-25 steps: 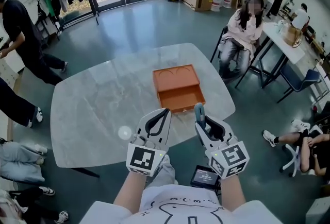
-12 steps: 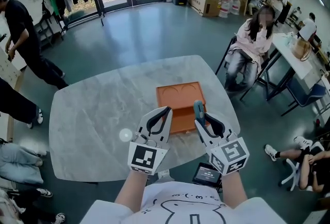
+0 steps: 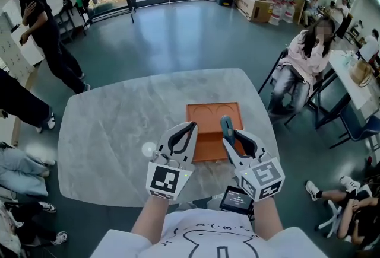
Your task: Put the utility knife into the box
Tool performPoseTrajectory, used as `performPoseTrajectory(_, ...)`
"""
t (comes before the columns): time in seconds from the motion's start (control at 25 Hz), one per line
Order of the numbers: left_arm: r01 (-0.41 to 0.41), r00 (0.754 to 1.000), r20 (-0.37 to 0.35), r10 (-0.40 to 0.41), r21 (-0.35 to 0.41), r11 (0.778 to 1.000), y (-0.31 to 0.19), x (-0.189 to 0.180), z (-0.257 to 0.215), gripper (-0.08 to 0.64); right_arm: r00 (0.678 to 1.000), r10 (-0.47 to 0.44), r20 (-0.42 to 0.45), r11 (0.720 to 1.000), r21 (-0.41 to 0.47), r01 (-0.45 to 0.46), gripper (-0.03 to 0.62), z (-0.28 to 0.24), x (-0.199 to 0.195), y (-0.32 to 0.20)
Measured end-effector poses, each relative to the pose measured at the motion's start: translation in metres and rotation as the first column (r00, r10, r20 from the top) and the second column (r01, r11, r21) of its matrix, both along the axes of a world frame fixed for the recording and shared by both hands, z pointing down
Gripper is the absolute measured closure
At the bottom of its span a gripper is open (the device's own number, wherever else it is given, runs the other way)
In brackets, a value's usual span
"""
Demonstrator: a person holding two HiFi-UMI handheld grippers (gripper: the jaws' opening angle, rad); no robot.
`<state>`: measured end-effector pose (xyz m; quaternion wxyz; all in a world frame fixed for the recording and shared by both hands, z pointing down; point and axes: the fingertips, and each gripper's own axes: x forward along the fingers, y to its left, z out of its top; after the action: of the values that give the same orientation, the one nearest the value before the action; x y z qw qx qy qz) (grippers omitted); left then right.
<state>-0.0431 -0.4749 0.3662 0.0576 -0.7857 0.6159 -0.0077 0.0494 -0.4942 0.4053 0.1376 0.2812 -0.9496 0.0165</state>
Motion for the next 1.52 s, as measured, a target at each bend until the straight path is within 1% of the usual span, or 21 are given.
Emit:
performPoseTrajectory(0.2,0.092,0.996,-0.011,-0.093,-0.022,0.995,-0.005,0.002,0.005,0.545,0.994,-0.110,-0.017,0.994,-0.022,0.109,0.460,0.004,-0.001,-0.010)
performPoseTrajectory(0.48,0.171,0.985,0.004,-0.171,-0.021,0.985,-0.018,0.018,0.008,0.545,0.983,-0.185,-0.019,0.982,-0.042,0.184,0.460,0.012,0.015,-0.032)
performPoseTrajectory(0.68,0.250,0.968,0.003,-0.250,-0.021,0.968,-0.015,0.015,0.006,0.545,0.965,-0.260,-0.029,0.964,-0.058,0.258,0.460,0.012,0.012,-0.039)
performPoseTrajectory(0.92,0.346,0.938,-0.006,-0.346,-0.037,0.938,-0.014,0.014,0.019,0.545,0.924,-0.369,-0.097,0.927,-0.107,0.359,0.459,0.035,0.013,-0.044)
performPoseTrajectory(1.16,0.374,0.927,0.006,-0.375,-0.065,0.925,-0.022,0.025,0.028,0.545,0.887,-0.431,-0.169,0.899,-0.163,0.406,0.459,0.061,0.021,-0.058)
performPoseTrajectory(1.32,0.370,0.929,0.015,-0.370,-0.071,0.926,-0.020,0.019,0.026,0.545,0.867,-0.453,-0.207,0.888,-0.191,0.418,0.459,0.073,0.014,-0.054)
performPoseTrajectory(1.52,0.349,0.937,0.019,-0.349,-0.086,0.933,-0.024,0.016,0.030,0.545,0.837,-0.478,-0.267,0.872,-0.256,0.417,0.459,0.099,0.007,-0.049)
